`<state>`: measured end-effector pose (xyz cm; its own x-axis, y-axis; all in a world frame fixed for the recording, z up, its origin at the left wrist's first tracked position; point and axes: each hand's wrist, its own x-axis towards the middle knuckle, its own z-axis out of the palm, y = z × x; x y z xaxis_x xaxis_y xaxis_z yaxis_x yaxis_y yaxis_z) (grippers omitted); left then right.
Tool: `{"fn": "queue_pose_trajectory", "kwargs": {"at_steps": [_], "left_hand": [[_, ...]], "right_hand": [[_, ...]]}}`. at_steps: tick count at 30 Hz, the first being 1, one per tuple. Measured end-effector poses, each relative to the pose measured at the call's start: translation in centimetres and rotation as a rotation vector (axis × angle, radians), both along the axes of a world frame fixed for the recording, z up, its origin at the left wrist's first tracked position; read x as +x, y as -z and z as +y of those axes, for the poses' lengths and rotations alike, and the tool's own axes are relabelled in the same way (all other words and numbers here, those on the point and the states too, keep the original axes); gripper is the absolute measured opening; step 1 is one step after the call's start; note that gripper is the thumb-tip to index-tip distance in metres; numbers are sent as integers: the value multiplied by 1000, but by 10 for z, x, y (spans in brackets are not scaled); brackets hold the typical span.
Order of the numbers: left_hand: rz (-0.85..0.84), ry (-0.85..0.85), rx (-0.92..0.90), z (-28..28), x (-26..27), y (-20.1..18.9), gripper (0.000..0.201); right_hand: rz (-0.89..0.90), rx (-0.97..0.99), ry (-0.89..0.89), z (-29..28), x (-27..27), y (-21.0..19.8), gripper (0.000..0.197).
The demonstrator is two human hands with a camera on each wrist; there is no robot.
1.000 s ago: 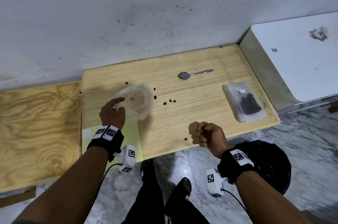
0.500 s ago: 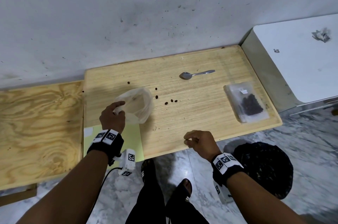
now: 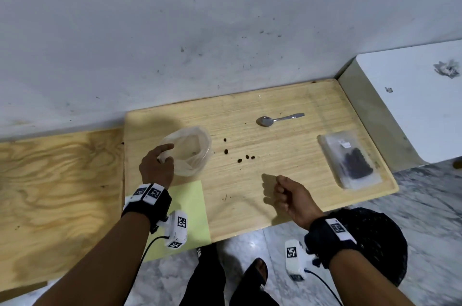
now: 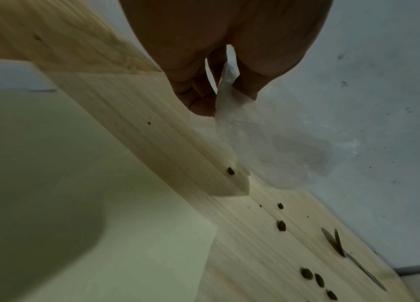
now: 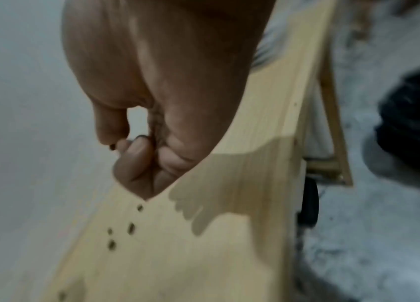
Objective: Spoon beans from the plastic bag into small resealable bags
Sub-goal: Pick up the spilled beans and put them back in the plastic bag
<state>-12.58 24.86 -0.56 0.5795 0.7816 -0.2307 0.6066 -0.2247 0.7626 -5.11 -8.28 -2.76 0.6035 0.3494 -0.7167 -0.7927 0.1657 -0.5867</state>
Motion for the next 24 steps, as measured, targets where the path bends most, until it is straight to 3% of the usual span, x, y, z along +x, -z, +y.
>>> {"fn": "queue_pose_trajectory", "kwargs": {"at_steps": [2, 5, 8, 11, 13, 17, 24], "left_hand": [[-6, 5, -4, 12, 5, 0, 37], [-19, 10, 0, 29, 17, -2, 36], [-18, 14, 7, 41, 26, -2, 36], [-16, 16, 7, 47, 34, -2, 36], [-9, 13, 11, 49, 38, -1, 36], [6, -1, 23, 45, 41, 2, 36], [18, -79, 19, 30, 41, 6, 35]], "right_hand": [[136, 223, 119, 6, 9, -4, 21], [95, 235, 98, 24, 20, -7, 14], [1, 26, 52, 42, 32, 1, 6], [-280, -430, -104, 57, 46, 14, 9], [-493, -598, -238, 63, 55, 23, 6], [-704, -781, -430, 66, 65, 36, 25], [-720, -724, -421, 65, 76, 45, 9]]}}
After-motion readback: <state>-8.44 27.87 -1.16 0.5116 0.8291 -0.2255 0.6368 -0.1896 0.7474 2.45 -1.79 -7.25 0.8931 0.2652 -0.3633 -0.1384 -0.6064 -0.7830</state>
